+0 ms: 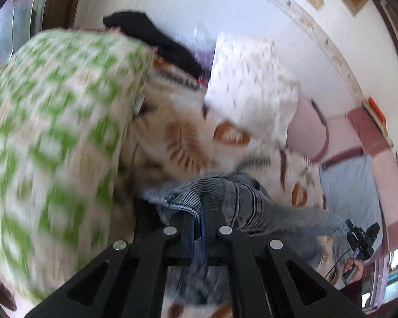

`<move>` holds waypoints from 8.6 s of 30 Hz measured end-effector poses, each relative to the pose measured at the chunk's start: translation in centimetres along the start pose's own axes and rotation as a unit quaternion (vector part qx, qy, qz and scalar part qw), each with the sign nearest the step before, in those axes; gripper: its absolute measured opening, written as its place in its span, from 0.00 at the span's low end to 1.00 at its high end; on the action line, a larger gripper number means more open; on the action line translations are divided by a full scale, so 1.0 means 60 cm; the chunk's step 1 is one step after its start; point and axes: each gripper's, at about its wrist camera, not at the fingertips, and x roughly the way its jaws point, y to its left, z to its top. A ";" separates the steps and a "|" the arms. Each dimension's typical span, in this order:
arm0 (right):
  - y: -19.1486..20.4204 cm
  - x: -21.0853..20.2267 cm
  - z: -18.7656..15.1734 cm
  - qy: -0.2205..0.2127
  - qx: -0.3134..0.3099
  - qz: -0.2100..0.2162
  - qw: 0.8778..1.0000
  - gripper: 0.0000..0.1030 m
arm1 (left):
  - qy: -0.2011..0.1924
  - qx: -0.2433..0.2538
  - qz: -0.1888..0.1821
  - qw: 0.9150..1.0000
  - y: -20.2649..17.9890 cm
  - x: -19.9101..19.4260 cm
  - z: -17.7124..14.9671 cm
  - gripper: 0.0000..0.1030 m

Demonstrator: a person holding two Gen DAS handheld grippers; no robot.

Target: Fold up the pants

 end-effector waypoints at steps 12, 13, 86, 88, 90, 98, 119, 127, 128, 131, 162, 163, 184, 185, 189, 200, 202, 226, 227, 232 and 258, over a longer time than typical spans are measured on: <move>-0.137 -0.037 -0.183 0.077 0.068 -0.049 0.993 0.25 | 0.067 -0.040 0.034 0.996 0.103 0.041 -0.180 0.05; -0.137 -0.040 -0.184 0.075 0.068 -0.045 0.994 0.25 | 0.060 -0.027 0.036 0.997 0.092 0.033 -0.178 0.05; 0.041 0.085 -0.266 0.099 -0.086 -0.178 0.975 0.75 | 0.078 0.288 0.060 0.953 -0.406 0.367 -0.351 0.59; 0.046 0.118 -0.289 0.127 -0.127 -0.216 0.960 0.75 | 0.081 0.272 0.055 0.957 -0.397 0.358 -0.343 0.59; 0.057 0.124 -0.306 0.132 -0.184 -0.246 0.942 0.76 | 0.075 0.262 0.060 0.960 -0.385 0.339 -0.334 0.59; 0.135 0.074 -0.304 0.057 -0.239 -0.206 0.947 0.78 | -0.007 0.215 0.172 0.961 -0.222 0.197 -0.279 0.62; 0.278 0.187 -0.470 0.228 -0.348 -0.114 0.902 0.83 | 0.021 0.098 0.177 0.979 -0.009 0.144 -0.319 0.65; 0.296 0.157 -0.381 0.221 -0.275 0.010 0.935 0.79 | -0.066 0.136 0.146 0.978 -0.073 0.077 -0.287 0.64; 0.296 0.163 -0.349 0.221 -0.246 0.032 0.943 0.79 | -0.074 0.147 0.136 0.977 -0.090 0.077 -0.279 0.64; 0.301 0.188 -0.281 0.217 -0.180 0.087 0.955 0.79 | -0.062 0.168 0.114 0.977 -0.129 0.108 -0.265 0.64; 0.368 0.606 -0.240 0.477 0.080 0.231 0.844 0.95 | -0.014 0.253 0.096 0.963 -0.132 0.216 -0.320 0.64; 0.365 0.606 -0.235 0.460 0.091 0.244 0.849 0.95 | -0.014 0.253 0.096 0.963 -0.133 0.216 -0.321 0.64; 0.317 0.589 -0.204 0.333 0.058 0.183 0.923 0.58 | -0.014 0.250 0.097 0.963 -0.135 0.212 -0.325 0.64; 0.320 0.581 -0.203 0.328 0.035 0.173 0.928 0.58 | -0.016 0.248 0.097 0.964 -0.135 0.209 -0.325 0.64; 0.371 0.559 -0.204 0.342 -0.056 0.153 0.925 0.63 | -0.022 0.234 0.097 0.967 -0.127 0.199 -0.323 0.64; 0.436 0.563 -0.273 0.368 -0.240 0.027 0.898 0.22 | -0.024 0.253 0.106 0.961 -0.129 0.202 -0.328 0.64; 0.465 0.536 -0.284 0.328 -0.316 -0.001 0.890 0.21 | -0.024 0.256 0.107 0.961 -0.130 0.203 -0.329 0.64; 0.428 0.357 -0.276 0.222 -0.213 0.097 0.946 0.69 | -0.109 0.206 0.176 0.957 -0.101 0.063 -0.213 0.67; 0.430 0.348 -0.290 0.227 -0.219 0.093 0.945 0.69 | -0.101 0.194 0.179 0.959 -0.091 0.075 -0.195 0.67; 0.422 0.327 -0.371 0.248 -0.249 0.041 0.935 0.70 | -0.030 0.151 0.227 0.962 -0.047 0.156 -0.163 0.67; 0.144 -0.025 -0.271 0.044 -0.049 -0.004 0.998 0.78 | -0.043 0.317 0.102 0.942 -0.394 0.160 -0.192 0.77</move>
